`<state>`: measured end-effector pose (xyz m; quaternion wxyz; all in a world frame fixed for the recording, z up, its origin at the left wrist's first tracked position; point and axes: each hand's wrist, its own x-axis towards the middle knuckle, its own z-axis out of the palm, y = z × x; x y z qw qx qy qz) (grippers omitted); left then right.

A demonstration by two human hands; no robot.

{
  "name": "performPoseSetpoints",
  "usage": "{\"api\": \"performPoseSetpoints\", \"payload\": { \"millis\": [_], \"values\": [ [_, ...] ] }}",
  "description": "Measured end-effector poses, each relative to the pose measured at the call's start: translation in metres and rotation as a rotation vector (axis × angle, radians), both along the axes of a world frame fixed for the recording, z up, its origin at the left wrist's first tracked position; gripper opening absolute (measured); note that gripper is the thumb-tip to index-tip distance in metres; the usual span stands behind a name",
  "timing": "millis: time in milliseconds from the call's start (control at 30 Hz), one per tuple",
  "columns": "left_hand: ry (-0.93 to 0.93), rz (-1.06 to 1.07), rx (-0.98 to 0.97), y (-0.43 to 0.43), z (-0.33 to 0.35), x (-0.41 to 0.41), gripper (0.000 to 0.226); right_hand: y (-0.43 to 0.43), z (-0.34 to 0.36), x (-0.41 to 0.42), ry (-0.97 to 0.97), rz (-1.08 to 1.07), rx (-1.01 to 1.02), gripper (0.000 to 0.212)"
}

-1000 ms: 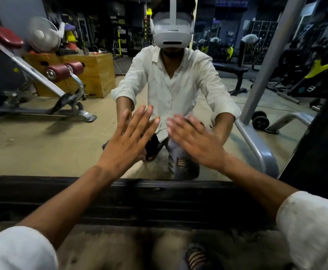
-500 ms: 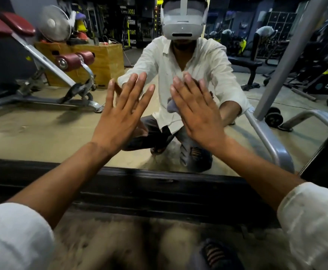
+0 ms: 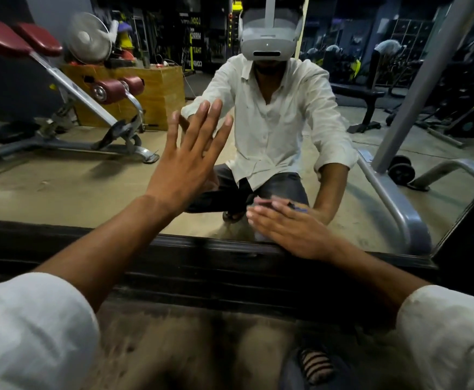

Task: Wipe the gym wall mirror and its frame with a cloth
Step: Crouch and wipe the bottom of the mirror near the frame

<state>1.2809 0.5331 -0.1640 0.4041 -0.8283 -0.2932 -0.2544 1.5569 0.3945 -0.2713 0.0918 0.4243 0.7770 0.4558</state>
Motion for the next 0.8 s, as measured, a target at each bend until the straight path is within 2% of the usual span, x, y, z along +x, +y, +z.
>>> {"api": "performPoseSetpoints", "payload": {
  "millis": [100,167,233,300,367,400,500,567,600,633,700,800],
  "values": [
    [0.031,-0.058,-0.005,0.012,0.016,-0.024,0.129,0.011,0.072,-0.012,0.313,-0.009,0.254,0.059],
    [-0.036,-0.066,-0.044,0.018,0.026,-0.037,0.131,0.021,0.104,-0.026,0.413,-0.003,0.356,0.061],
    [-0.085,-0.04,-0.061,0.02,0.031,-0.041,0.135,0.035,0.11,-0.036,0.248,0.031,0.29,0.062],
    [-0.079,-0.025,-0.058,0.019,0.03,-0.041,0.137,0.043,0.108,-0.038,-0.044,0.102,0.082,0.058],
    [-0.063,-0.025,-0.061,0.019,0.029,-0.04,0.138,0.047,0.125,-0.037,-0.164,0.12,0.038,0.059],
    [-0.061,-0.018,-0.066,0.02,0.029,-0.043,0.139,0.049,0.136,-0.038,-0.108,0.12,0.104,0.063],
    [-0.082,0.054,-0.081,0.028,0.025,-0.059,0.144,0.056,0.163,-0.053,0.241,0.075,0.368,0.069],
    [-0.07,0.083,-0.099,0.033,0.017,-0.069,0.145,0.062,0.16,-0.07,0.391,0.053,0.452,0.066],
    [-0.061,0.087,-0.108,0.034,0.012,-0.072,0.145,0.067,0.151,-0.078,0.396,0.045,0.466,0.067],
    [-0.05,0.087,-0.119,0.034,0.005,-0.074,0.144,0.072,0.136,-0.085,0.36,0.044,0.465,0.068],
    [-0.028,0.087,-0.141,0.034,-0.014,-0.077,0.142,0.082,0.097,-0.09,0.321,0.074,0.341,0.068],
    [-0.027,0.088,-0.159,0.035,-0.04,-0.079,0.144,0.083,0.036,-0.077,0.165,0.143,0.178,0.058]
  ]
}}
